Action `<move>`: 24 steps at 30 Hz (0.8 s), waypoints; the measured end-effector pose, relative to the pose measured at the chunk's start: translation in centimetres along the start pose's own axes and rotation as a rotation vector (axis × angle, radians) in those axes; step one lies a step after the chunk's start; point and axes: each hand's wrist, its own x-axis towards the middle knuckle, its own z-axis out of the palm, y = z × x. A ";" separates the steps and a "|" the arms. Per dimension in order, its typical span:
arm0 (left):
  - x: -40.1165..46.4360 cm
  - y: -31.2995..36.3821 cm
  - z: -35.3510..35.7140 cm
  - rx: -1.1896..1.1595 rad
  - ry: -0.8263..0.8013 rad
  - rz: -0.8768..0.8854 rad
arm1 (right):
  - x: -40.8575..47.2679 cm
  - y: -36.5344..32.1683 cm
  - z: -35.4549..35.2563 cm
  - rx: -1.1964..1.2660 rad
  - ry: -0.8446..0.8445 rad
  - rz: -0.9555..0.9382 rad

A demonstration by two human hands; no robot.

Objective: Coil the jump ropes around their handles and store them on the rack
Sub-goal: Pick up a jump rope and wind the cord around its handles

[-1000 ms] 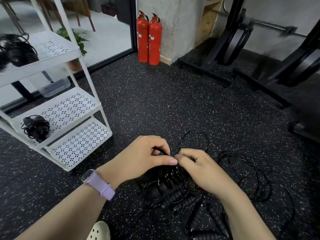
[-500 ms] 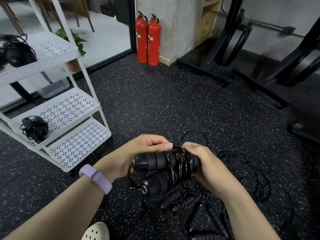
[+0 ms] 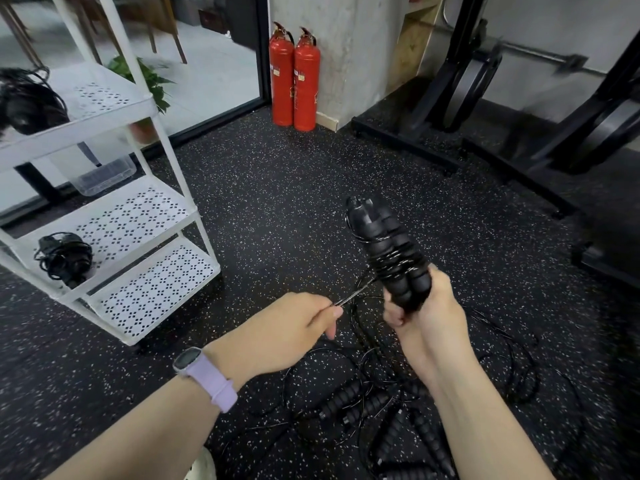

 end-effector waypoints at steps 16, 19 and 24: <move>-1.2 -0.1 -2.1 0.506 0.294 0.226 | -1.3 1.2 -0.4 -1.235 -0.070 -0.309; -1.3 -0.1 -2.1 0.460 0.242 0.275 | -1.7 1.1 -0.3 -1.285 -0.229 -0.305; -1.6 0.9 -1.9 0.415 0.166 0.292 | -1.8 0.6 -0.8 -1.194 -0.494 -0.244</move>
